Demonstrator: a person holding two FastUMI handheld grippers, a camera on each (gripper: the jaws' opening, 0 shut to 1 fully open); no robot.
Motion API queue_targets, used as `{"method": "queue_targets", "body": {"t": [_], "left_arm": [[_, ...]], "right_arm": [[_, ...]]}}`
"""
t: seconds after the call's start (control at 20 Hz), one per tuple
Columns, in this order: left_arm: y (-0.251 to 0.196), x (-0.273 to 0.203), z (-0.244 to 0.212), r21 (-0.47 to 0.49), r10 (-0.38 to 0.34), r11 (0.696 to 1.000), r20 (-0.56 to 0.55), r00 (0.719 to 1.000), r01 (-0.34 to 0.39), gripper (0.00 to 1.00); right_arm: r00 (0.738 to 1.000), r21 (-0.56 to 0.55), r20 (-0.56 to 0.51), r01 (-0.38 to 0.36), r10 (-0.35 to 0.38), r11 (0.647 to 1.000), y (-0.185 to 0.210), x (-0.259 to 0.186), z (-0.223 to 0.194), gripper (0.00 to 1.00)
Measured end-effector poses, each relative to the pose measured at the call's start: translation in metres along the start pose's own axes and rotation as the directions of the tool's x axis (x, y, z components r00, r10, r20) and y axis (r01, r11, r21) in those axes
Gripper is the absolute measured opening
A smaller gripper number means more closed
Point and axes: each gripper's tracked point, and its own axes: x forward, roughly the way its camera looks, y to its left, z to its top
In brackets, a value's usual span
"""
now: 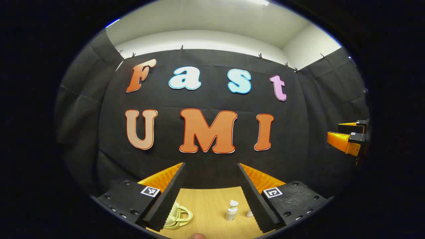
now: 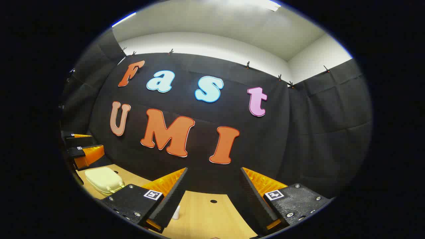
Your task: First open the suitcase, pack the skin care products into it, and then close the suitcase.
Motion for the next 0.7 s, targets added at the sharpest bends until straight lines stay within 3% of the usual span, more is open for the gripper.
{"method": "queue_targets", "body": {"t": [0.15, 0.3, 0.35, 0.55, 0.7], "left_arm": [[-0.008, 0.011, -0.023, -0.009, 0.005, 1.000, -0.040, 0.999, -0.005, 0.95], [-0.004, 0.024, -0.033, 0.015, 0.063, 0.998, -0.053, 0.997, -0.062, 0.94], [-0.006, 0.027, -0.037, 0.023, 0.071, 0.997, -0.063, 0.995, -0.070, 0.98], [-0.009, 0.048, -0.037, 0.067, 0.032, 0.997, -0.053, 0.998, -0.028, 0.95], [-0.009, 0.076, -0.036, 0.107, -0.022, 0.994, -0.060, 0.998, 0.028, 0.96]], "right_arm": [[0.994, 0.026, -0.028, -0.102, 0.102, 0.994, 0.032, 0.020, -0.024, 0.96], [0.982, 0.053, -0.027, -0.186, 0.188, 0.981, 0.055, 0.037, -0.031, 0.96], [0.980, 0.051, -0.029, -0.197, 0.199, 0.979, 0.060, 0.041, -0.033, 0.96], [0.978, 0.055, -0.015, -0.209, 0.210, 0.976, 0.079, 0.054, -0.038, 0.97], [0.978, 0.104, -0.096, -0.178, 0.188, 0.979, 0.091, 0.075, -0.051, 0.96]]}}
